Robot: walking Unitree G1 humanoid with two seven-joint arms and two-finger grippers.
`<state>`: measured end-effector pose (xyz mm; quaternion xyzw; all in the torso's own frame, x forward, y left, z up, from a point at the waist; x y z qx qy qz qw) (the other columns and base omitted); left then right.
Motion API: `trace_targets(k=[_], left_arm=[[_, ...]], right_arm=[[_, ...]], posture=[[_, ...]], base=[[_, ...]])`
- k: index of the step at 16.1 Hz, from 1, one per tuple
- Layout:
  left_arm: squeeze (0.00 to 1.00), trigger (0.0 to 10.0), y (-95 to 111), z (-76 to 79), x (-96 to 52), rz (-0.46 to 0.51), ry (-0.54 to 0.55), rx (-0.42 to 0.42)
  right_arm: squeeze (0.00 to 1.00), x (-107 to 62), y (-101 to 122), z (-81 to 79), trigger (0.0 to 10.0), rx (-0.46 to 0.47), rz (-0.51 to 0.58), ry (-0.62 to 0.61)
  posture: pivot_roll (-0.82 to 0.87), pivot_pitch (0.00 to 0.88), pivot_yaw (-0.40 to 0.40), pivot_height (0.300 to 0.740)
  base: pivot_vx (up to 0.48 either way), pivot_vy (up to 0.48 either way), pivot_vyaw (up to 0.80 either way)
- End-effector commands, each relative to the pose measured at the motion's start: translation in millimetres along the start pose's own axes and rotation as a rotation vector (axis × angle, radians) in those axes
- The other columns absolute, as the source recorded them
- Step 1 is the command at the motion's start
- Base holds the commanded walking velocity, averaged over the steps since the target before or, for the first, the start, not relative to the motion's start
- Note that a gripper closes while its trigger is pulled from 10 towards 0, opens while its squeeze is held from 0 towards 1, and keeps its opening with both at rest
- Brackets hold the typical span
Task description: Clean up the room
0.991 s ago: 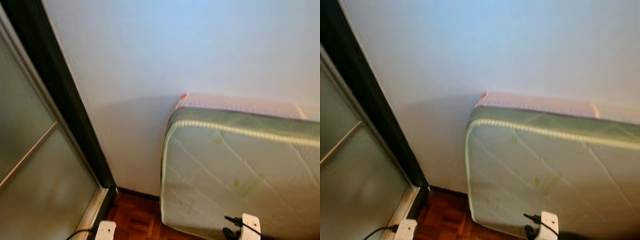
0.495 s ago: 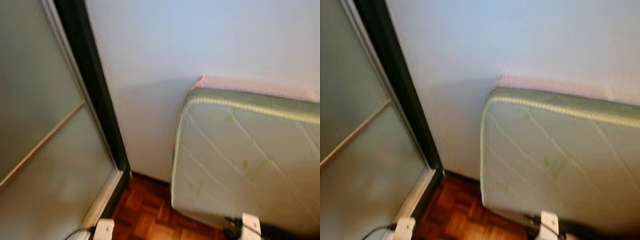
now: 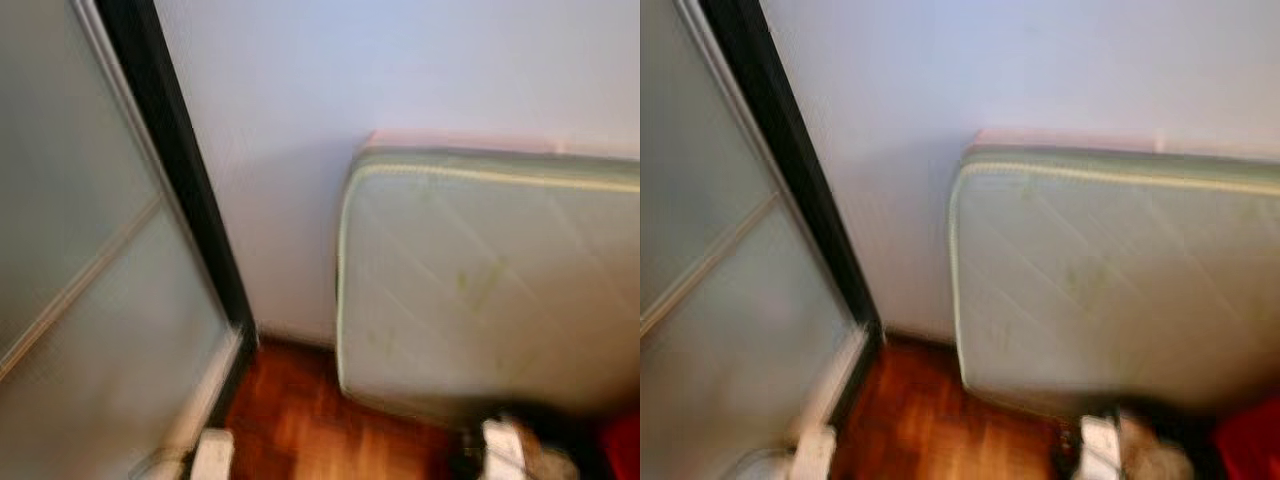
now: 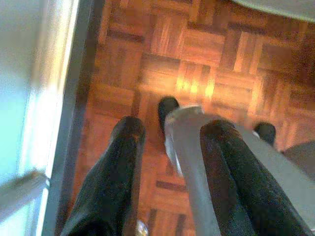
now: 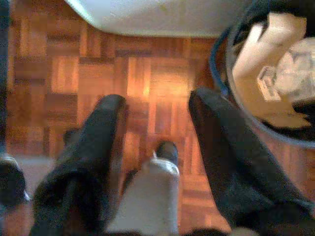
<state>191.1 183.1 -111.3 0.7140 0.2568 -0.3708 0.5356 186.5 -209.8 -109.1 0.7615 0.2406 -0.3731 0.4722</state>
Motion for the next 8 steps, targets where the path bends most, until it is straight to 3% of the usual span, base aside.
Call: trace_targets(k=[1, 6, 8], left_arm=[[0.00, 10.0, -13.2, 5.6, -2.4, -0.041, -0.018, -0.003], [0.00, 10.0, -8.9, 9.3, -1.3, -0.028, -0.026, -0.021], [0.00, 10.0, -9.9, 9.1, -1.5, -0.031, -0.026, -0.025]], right_arm=[[0.00, -0.2, -3.7, -1.6, 10.0, -0.012, -0.013, 0.009], [0.00, -2.8, -9.6, 6.9, 10.0, 0.043, -0.012, -0.034], [0.00, -5.1, -10.5, 16.3, 10.0, 0.120, 0.003, -0.081]], posture=[[0.01, 0.070, -0.007, 0.740], [0.01, 0.087, -0.009, 0.740], [0.00, 0.090, -0.007, 0.740]], base=[[0.000, 0.000, 0.00], [0.000, 0.000, 0.00], [0.000, 0.000, -0.80]])
Point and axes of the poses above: a point about 5 cm out from each wrist's last joint towards the gripper, its own x axis pointing out of the wrist towards the gripper, its own y axis along the axis of the wrist's last joint, z = x × y, the point moved 3 cm from there along x, pointing out of the wrist towards the gripper, and after that the axes turned 14 degrees about x, right-handed, at the moved point
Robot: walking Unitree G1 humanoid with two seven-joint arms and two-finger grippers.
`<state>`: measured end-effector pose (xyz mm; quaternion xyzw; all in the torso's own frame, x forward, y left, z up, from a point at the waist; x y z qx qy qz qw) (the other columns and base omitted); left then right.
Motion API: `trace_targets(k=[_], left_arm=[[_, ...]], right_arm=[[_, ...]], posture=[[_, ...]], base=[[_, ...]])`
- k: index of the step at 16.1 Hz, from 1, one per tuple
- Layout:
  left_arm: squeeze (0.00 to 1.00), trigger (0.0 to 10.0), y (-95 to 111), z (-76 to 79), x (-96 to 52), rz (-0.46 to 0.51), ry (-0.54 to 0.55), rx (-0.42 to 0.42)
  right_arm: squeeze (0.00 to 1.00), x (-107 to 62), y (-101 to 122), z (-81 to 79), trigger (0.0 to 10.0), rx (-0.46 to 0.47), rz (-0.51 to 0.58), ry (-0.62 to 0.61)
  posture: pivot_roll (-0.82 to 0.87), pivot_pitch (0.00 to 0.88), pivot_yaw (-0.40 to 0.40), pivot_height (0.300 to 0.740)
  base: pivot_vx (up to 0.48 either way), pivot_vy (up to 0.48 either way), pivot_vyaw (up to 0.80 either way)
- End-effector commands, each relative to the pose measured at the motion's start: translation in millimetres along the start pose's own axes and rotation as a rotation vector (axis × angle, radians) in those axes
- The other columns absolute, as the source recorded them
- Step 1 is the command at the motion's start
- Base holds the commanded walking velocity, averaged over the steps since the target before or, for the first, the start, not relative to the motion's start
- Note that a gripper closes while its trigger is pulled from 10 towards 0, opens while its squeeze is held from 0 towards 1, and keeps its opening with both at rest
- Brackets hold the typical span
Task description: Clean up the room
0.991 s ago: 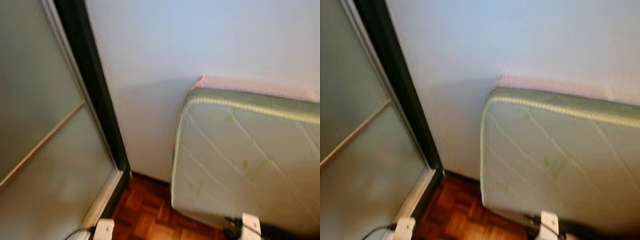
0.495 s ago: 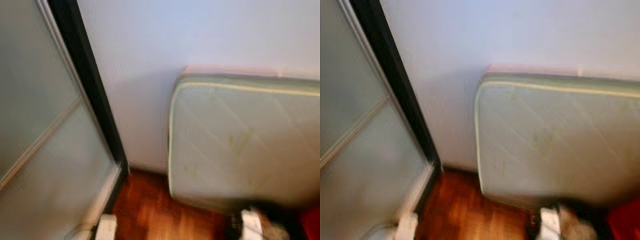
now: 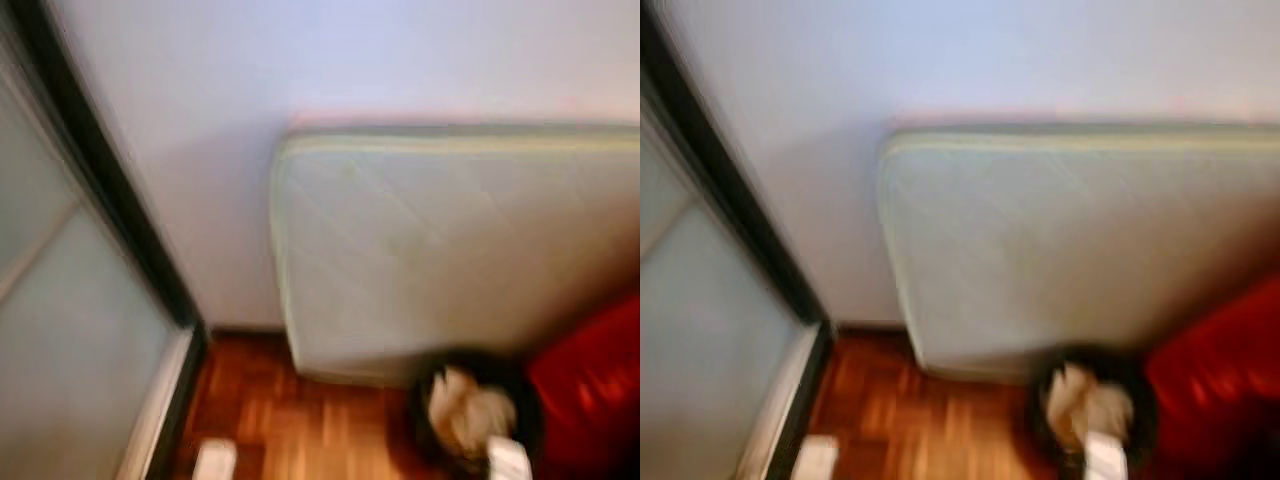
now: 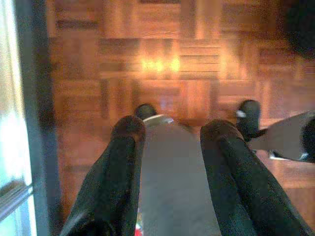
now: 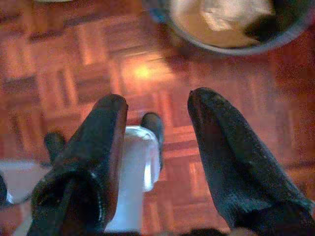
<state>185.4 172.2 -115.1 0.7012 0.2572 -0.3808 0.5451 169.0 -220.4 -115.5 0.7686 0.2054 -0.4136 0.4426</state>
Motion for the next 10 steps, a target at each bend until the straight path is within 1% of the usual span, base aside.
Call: trace_targets(k=[1, 5, 7, 9, 10], left_arm=[[0.00, 10.0, -7.2, -3.5, -1.7, -0.022, 0.002, -0.003], [0.00, 10.0, -7.9, -6.3, -2.2, -0.022, 0.006, -0.003], [0.00, 10.0, -5.6, -7.7, -1.6, -0.022, 0.006, 0.019], [0.00, 10.0, 1.1, -10.2, -0.3, -0.007, 0.009, 0.020], [0.00, 10.0, 4.9, -12.0, 0.5, -0.002, 0.009, 0.038]], right_arm=[[0.00, 0.0, 0.2, 1.4, 10.0, 0.030, 0.003, -0.014], [0.00, -0.9, 2.4, 7.0, 10.0, 0.011, -0.010, -0.023], [0.00, -0.2, 5.1, 6.3, 10.0, 0.010, -0.007, -0.024], [0.00, 2.1, 9.0, -0.5, 10.0, 0.010, 0.001, -0.017], [0.00, 4.3, 9.9, -9.2, 10.0, 0.016, 0.005, -0.008]], posture=[[0.00, 0.085, -0.004, 0.740], [0.01, 0.053, -0.001, 0.740], [0.01, 0.039, 0.002, 0.740], [0.01, 0.018, 0.007, 0.740], [0.01, 0.010, 0.012, 0.740]], base=[[0.000, 0.000, -0.80], [0.000, 0.000, -0.80], [0.000, 0.000, -0.80], [0.000, 0.000, -0.80], [0.000, 0.000, -0.79]])
Point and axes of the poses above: a point about 5 cm out from each wrist's last joint towards the gripper, its own x axis pointing out of the wrist towards the gripper, its own y axis along the axis of the wrist's last joint, z = x × y, the point moved 3 cm from there along x, pointing out of the wrist towards the gripper, and after that the axes turned 14 degrees about x, right-handed, at the moved point
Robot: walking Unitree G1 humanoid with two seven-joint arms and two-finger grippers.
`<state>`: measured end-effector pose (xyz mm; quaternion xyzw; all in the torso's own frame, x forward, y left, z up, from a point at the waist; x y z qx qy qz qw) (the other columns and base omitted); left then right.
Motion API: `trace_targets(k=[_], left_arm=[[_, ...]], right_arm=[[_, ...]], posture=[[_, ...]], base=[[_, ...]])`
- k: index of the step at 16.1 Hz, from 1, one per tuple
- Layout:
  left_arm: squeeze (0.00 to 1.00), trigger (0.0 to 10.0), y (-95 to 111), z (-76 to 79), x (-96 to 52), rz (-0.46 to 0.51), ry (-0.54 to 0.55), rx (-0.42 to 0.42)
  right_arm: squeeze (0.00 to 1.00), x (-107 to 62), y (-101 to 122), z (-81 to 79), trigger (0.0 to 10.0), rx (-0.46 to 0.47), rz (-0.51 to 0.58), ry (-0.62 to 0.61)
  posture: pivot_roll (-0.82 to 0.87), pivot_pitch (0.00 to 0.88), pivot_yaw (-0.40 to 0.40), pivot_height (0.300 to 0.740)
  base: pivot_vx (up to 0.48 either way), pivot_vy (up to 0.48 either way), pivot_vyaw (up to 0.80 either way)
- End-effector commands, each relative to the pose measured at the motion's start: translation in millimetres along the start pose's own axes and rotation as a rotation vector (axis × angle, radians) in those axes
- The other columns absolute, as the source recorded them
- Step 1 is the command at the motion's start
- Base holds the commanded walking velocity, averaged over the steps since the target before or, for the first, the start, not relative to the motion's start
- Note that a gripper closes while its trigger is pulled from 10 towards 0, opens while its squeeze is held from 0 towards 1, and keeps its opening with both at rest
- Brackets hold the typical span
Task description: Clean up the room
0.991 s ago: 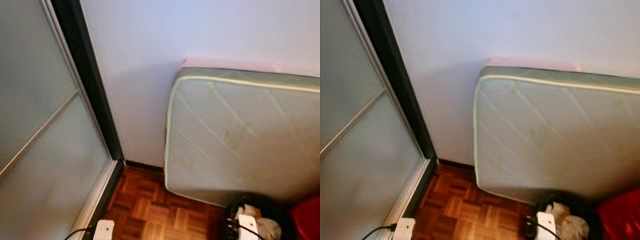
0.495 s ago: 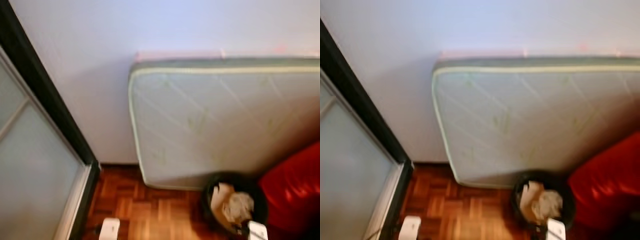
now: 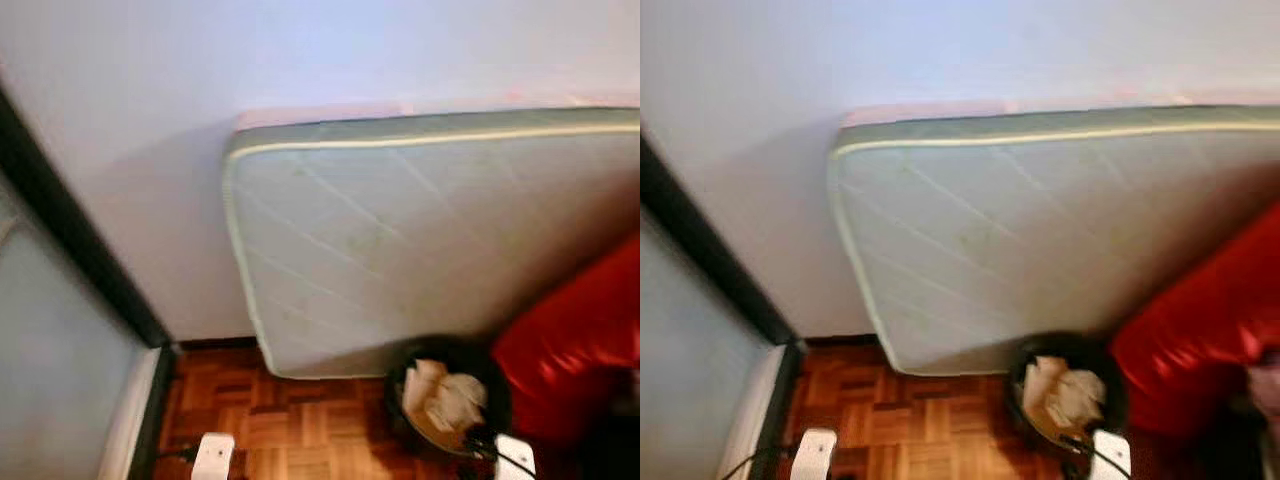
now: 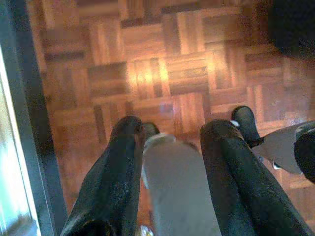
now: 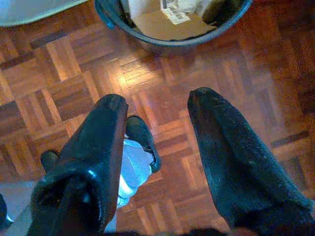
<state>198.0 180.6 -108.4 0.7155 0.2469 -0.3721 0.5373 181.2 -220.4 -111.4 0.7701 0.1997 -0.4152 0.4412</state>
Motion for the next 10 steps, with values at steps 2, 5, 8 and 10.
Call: trace_targets(k=[2, 5, 8, 10], left_arm=[[0.00, 10.0, 0.2, -3.1, 0.4, -0.018, -0.003, 0.044], [0.00, 10.0, 4.9, -2.7, 1.9, -0.015, 0.005, 0.008], [0.00, 10.0, -0.3, -5.2, 0.7, -0.031, 0.017, 0.004], [0.00, 10.0, -2.0, -7.7, 0.2, -0.040, 0.019, 0.010]], right_arm=[[0.00, 3.0, 1.1, -12.5, 10.0, 0.019, 0.007, 0.010], [0.00, 3.9, 3.1, -16.0, 10.0, 0.020, 0.013, 0.012], [0.00, 0.0, 0.2, 2.5, 10.0, 0.062, 0.018, -0.037], [0.00, -0.6, -0.5, 4.7, 10.0, 0.062, 0.018, -0.043]], posture=[[0.01, 0.004, 0.016, 0.740], [-0.01, 0.004, 0.018, 0.740], [0.00, 0.010, 0.020, 0.740], [-0.01, 0.001, 0.024, 0.740]], base=[[0.000, -0.240, -0.79], [0.000, -0.160, -0.79], [0.000, 0.000, -0.79], [0.000, 0.000, -0.79]])
Point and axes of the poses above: a point about 5 cm out from each wrist's last joint towards the gripper, its own x axis pointing out of the wrist towards the gripper, its own y axis along the axis of the wrist's last joint, z = x × y, the point moved 3 cm from there along x, pointing out of the wrist towards the gripper, and after that the axes turned 14 degrees about x, right-handed, at the moved point
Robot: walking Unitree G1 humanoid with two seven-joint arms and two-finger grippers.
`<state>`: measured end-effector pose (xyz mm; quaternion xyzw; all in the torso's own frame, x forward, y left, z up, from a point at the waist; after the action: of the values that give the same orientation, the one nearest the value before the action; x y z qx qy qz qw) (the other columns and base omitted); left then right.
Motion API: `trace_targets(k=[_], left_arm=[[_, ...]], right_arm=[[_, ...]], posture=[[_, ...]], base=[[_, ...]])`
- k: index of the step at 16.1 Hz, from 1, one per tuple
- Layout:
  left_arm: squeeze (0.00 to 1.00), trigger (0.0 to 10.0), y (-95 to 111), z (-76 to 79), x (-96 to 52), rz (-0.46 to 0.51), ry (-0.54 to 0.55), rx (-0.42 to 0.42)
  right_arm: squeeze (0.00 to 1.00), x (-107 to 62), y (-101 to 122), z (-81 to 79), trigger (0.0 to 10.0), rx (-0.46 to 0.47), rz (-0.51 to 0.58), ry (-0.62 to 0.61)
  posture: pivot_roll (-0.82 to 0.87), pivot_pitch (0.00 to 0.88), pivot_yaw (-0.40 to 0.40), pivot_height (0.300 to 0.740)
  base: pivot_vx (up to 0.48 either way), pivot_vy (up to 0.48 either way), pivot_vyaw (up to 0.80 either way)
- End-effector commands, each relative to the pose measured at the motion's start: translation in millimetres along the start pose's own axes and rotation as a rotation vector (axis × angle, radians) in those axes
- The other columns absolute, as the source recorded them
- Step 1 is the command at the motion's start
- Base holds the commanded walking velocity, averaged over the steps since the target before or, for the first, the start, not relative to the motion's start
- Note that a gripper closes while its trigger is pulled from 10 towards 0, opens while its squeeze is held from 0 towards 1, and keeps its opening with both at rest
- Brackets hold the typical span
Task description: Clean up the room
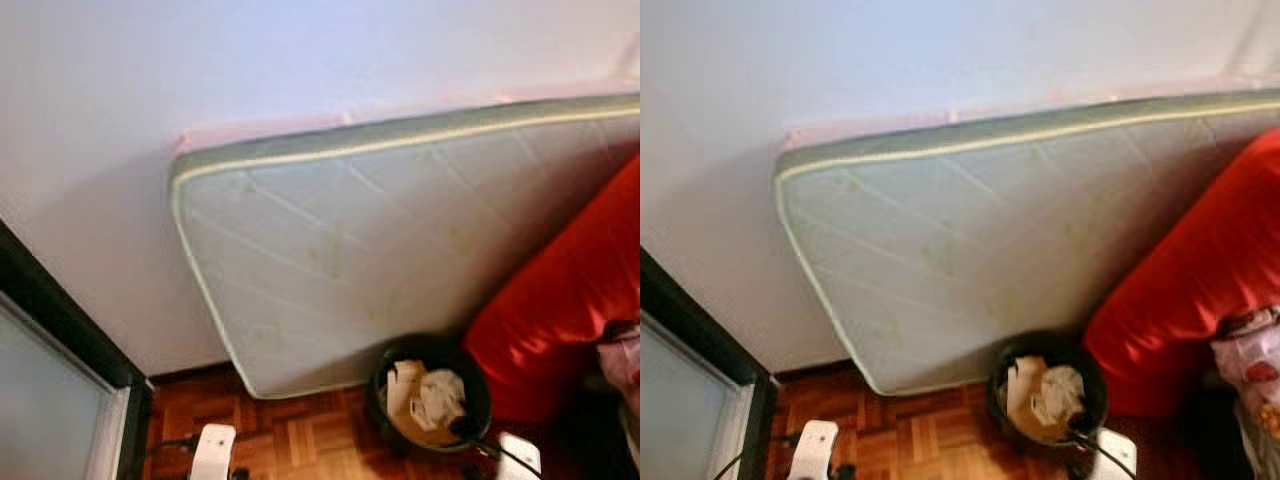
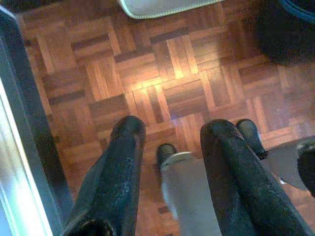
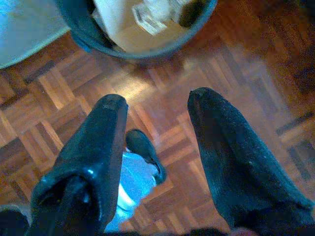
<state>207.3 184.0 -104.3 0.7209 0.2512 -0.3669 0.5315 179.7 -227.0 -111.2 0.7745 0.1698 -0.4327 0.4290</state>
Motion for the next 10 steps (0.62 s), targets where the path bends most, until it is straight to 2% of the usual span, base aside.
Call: trace_targets(k=[1, 5, 7, 10], left_arm=[[0.00, 10.0, -13.8, -5.7, -3.0, -0.047, 0.010, -0.007], [0.00, 10.0, -15.7, -11.5, -3.8, -0.054, 0.026, -0.019], [0.00, 10.0, -12.0, -22.4, -4.1, -0.042, 0.056, -0.036], [0.00, 10.0, -13.9, -26.3, -5.1, -0.046, 0.061, -0.028]], right_arm=[[0.00, 0.8, -2.5, -5.5, 10.0, 0.009, 0.000, 0.001], [0.00, 0.8, -8.9, -7.9, 10.0, 0.001, -0.015, -0.011], [0.00, 1.6, -11.9, -13.5, 10.0, -0.023, -0.027, -0.011], [0.00, 2.2, -12.3, -17.2, 10.0, -0.018, -0.026, -0.005]], posture=[[-0.02, 0.000, 0.027, 0.740], [0.00, 0.000, 0.020, 0.740], [0.02, 0.000, 0.039, 0.740], [0.02, 0.000, 0.049, 0.740]], base=[[0.000, 0.000, -0.79], [0.000, 0.000, -0.79], [0.000, 0.000, -0.79], [0.000, 0.000, -0.78]])
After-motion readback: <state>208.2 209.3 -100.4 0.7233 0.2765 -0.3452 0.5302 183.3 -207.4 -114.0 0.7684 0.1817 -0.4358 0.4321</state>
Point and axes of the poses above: a point about 5 cm out from each wrist's last joint towards the gripper, its own x axis pointing out of the wrist towards the gripper, its own y axis along the axis of the wrist's last joint, z = x × y, the point moved 3 cm from there along x, pointing out of the wrist towards the gripper, and after that the axes turned 14 degrees about x, right-handed, at the moved point
